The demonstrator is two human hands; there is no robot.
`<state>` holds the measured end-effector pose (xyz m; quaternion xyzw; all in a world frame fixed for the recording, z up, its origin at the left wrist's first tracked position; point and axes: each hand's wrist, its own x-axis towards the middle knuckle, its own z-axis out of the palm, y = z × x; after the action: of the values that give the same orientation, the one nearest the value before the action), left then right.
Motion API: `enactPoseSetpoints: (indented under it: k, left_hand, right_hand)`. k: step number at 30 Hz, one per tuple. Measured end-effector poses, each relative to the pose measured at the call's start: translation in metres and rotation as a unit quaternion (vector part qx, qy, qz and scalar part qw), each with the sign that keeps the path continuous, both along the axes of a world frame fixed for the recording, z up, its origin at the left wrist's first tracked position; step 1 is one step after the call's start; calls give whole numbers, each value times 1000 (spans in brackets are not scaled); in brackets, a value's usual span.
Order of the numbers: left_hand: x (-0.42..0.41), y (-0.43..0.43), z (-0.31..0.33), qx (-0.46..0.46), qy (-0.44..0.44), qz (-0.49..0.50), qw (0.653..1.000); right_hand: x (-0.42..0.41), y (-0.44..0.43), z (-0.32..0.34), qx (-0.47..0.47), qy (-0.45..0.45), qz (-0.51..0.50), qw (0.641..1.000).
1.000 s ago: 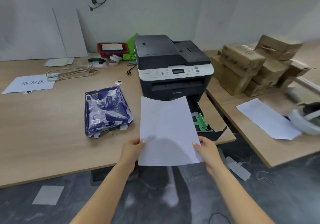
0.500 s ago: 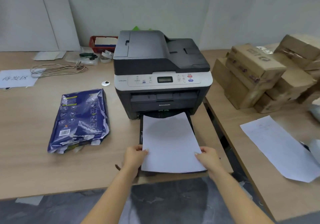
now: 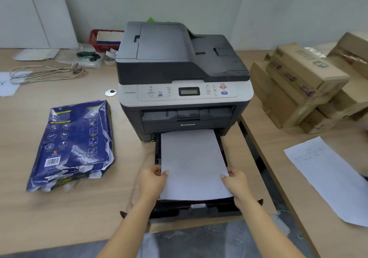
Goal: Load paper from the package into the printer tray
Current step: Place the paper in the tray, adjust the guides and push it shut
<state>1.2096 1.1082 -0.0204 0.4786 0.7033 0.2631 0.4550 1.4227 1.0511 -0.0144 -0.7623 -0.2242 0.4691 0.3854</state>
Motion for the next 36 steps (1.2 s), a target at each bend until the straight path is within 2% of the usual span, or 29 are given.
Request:
enactPoseSetpoints:
  k: [6,10,15,19,22,27,36]
  left_hand:
    - [-4,9,-11,27,43,-37,998]
    - [-5,9,-17,43,69,-59,995]
    - [-8,2,-16,59,97,-73,991]
    - [-18,-1,-18,55,105,-32,992]
    - [-23,-3,-22,62,123,-57,989]
    - [-21,-7,-30,86,147,-83,982]
    - [-21,-8,-41,80,146,-109,980]
  right_hand:
    - [-6,17,-16,8,-58,19,998]
    - [-9,22,-26,1,-147,50,988]
    - [-15,12,-31,14,-264,92,960]
    - [-8,0,-29,-33,-390,74,917]
    - [0,-5,-28,-44,-394,78,915]
    - [3,-6,-30,-60,-329,109,936]
    - [8,-4,-36,-63,-326,111,937]
